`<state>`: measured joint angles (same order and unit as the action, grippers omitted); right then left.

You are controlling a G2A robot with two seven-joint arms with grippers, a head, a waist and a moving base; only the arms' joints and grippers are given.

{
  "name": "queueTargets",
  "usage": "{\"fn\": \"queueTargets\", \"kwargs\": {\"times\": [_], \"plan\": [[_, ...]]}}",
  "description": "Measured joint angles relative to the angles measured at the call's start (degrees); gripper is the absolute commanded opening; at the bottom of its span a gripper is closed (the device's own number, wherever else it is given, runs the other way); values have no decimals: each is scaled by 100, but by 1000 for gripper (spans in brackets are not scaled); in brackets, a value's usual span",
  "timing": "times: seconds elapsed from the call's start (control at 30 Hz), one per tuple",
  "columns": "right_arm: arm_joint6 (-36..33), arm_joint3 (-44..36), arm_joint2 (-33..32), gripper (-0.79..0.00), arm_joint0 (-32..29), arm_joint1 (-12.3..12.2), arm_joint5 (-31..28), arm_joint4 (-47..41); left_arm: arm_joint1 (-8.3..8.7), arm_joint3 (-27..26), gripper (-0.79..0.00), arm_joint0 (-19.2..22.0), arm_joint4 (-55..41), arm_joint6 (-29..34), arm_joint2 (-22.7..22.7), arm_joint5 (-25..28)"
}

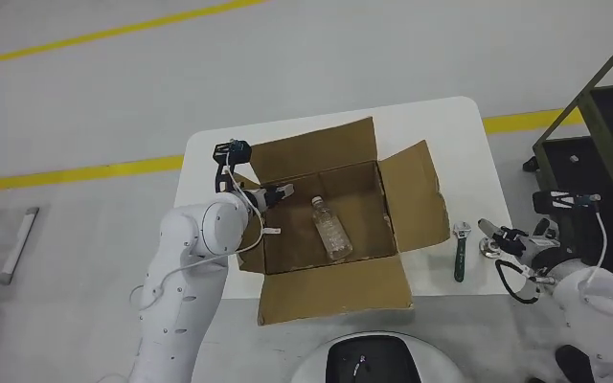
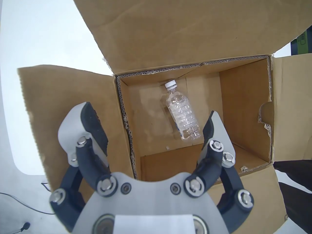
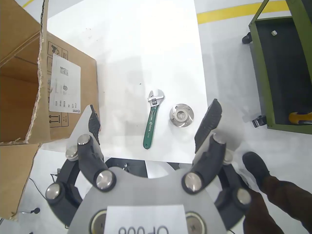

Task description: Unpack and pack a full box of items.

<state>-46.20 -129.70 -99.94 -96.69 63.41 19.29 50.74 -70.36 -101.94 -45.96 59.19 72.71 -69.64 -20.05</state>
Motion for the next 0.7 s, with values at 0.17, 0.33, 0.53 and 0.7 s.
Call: {"fn": "queueTargets", "kwargs": {"times": [0.17,0.33,0.53,0.7], "plan": [[4,3,1,0,2,0,-4,-6,0,0,0,0,0,0,0,0],[-88,38,224,0,-27,-7,-221,311,0,0,0,0,0,0,0,0],[-1050,297,866,0,333,9,698,1084,0,0,0,0,0,0,0,0],[-2013,839,1295,0,1047,35,997,1115,0,0,0,0,0,0,0,0]]}}
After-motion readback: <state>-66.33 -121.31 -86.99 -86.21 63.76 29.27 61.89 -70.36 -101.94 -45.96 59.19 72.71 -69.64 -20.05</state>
